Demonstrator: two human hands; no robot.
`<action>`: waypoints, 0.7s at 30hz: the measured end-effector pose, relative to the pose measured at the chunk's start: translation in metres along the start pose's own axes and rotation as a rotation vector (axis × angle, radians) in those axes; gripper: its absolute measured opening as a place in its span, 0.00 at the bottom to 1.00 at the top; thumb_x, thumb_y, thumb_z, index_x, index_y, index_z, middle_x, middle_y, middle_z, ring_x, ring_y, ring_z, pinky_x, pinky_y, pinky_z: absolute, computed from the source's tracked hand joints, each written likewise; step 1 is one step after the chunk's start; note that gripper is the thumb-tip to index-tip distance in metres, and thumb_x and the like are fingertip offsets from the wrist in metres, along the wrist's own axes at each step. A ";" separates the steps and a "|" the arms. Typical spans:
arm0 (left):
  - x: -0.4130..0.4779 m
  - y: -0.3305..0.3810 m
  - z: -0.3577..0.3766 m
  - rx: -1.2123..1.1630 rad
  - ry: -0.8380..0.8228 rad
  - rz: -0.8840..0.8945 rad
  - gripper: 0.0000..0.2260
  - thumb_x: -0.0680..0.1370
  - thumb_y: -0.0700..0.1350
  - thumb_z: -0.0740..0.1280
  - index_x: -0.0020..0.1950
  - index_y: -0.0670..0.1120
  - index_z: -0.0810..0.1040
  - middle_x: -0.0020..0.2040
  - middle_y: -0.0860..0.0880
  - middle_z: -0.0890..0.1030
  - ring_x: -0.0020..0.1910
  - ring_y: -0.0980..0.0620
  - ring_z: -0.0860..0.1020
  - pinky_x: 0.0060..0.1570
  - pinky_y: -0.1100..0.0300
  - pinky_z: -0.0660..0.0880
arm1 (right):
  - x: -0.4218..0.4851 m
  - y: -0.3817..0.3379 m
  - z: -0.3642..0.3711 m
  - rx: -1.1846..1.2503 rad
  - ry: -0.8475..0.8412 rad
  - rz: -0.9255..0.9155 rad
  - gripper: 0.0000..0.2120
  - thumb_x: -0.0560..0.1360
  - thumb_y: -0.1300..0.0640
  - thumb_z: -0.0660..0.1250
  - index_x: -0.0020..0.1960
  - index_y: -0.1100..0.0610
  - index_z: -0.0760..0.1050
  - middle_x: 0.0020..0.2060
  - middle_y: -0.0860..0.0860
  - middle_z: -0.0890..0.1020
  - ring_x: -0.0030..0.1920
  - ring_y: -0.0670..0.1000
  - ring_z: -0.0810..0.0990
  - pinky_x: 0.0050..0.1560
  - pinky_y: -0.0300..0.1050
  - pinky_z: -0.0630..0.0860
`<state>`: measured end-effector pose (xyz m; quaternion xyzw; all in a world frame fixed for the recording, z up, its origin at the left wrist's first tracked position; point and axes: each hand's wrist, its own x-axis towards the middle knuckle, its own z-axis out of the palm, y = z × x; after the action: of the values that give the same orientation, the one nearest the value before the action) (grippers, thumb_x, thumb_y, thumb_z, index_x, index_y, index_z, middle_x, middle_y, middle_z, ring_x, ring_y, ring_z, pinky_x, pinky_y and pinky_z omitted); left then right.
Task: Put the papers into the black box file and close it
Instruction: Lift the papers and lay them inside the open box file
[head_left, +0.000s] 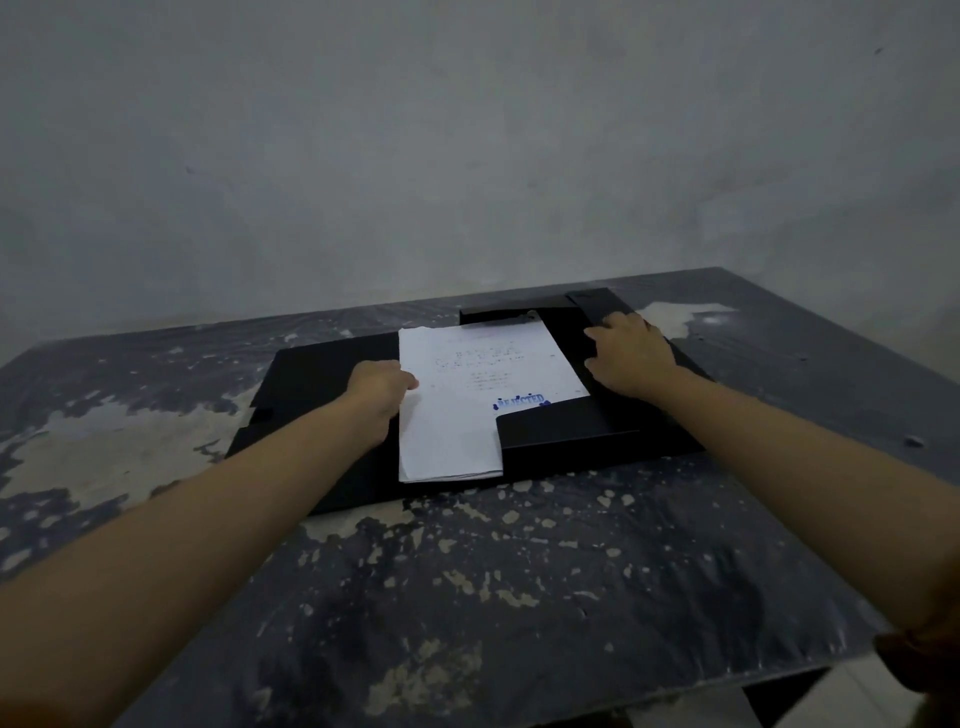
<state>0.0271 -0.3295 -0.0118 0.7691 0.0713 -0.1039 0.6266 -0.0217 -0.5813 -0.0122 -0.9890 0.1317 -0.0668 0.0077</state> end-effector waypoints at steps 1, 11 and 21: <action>0.000 0.000 0.003 0.003 -0.003 0.004 0.09 0.75 0.33 0.62 0.54 0.33 0.77 0.52 0.39 0.75 0.47 0.45 0.76 0.51 0.55 0.71 | 0.001 0.006 0.001 -0.006 -0.043 0.028 0.26 0.78 0.52 0.59 0.74 0.57 0.63 0.74 0.60 0.61 0.74 0.61 0.58 0.71 0.56 0.59; 0.001 -0.004 0.037 0.018 -0.072 -0.022 0.21 0.76 0.36 0.58 0.69 0.34 0.67 0.72 0.36 0.68 0.70 0.38 0.68 0.71 0.51 0.64 | 0.008 0.033 0.005 0.163 -0.184 0.183 0.28 0.79 0.46 0.54 0.77 0.48 0.54 0.79 0.53 0.51 0.76 0.65 0.53 0.74 0.58 0.53; -0.004 0.001 0.073 -0.065 -0.148 -0.063 0.16 0.75 0.35 0.54 0.59 0.40 0.74 0.38 0.46 0.68 0.46 0.47 0.69 0.48 0.56 0.65 | 0.010 0.037 0.012 0.138 -0.156 0.149 0.28 0.78 0.47 0.53 0.77 0.49 0.56 0.78 0.56 0.54 0.75 0.63 0.57 0.74 0.54 0.57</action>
<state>0.0180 -0.4014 -0.0239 0.7359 0.0524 -0.1777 0.6513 -0.0204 -0.6192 -0.0238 -0.9757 0.1991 0.0024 0.0911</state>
